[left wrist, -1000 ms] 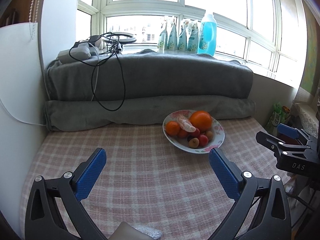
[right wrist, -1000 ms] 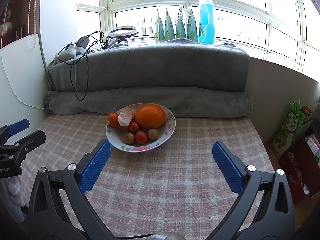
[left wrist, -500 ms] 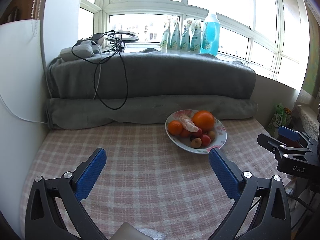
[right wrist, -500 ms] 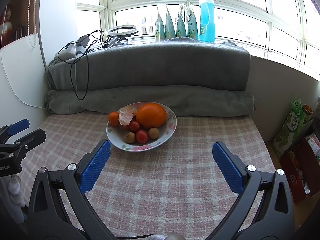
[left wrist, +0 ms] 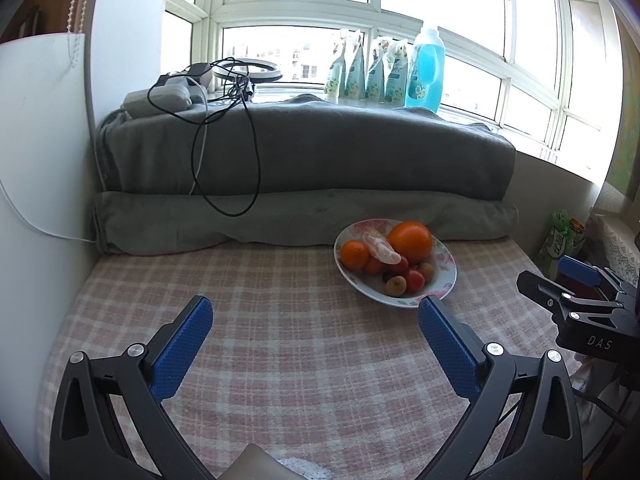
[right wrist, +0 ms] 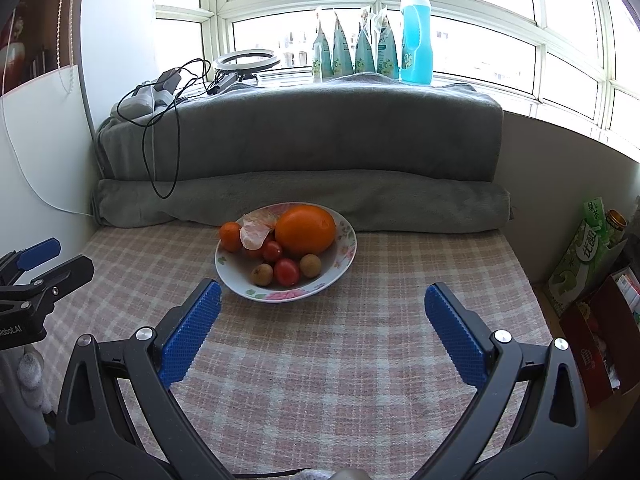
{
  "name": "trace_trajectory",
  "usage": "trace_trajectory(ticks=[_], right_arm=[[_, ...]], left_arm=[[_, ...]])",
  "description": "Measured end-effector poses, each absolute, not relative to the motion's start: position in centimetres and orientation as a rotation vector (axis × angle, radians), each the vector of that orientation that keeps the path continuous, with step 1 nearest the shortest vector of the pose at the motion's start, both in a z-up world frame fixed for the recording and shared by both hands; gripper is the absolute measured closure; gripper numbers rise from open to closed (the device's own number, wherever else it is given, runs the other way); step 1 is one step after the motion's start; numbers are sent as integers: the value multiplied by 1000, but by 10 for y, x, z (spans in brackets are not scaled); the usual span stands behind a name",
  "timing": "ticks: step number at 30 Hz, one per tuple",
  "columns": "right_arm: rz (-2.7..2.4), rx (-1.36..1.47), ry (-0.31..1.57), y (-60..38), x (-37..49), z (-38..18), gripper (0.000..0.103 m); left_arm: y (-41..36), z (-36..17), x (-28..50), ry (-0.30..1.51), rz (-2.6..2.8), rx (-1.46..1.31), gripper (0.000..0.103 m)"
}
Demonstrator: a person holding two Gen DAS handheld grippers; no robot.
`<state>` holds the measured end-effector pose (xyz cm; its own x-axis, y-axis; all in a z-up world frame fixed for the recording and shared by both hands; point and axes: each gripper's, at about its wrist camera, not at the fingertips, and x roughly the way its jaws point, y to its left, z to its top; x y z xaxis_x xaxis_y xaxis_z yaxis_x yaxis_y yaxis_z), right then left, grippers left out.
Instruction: Organize fruits
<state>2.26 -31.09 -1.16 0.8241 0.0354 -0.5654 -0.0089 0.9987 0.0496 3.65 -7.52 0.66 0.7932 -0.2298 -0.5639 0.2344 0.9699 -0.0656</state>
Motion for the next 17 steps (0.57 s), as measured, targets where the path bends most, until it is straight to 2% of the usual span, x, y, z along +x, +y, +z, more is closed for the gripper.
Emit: trace_trajectory(ticks=[17], right_arm=[[25, 41, 607, -308, 23, -15, 0]], left_arm=[[-75, 6, 33, 583, -264, 14, 1]])
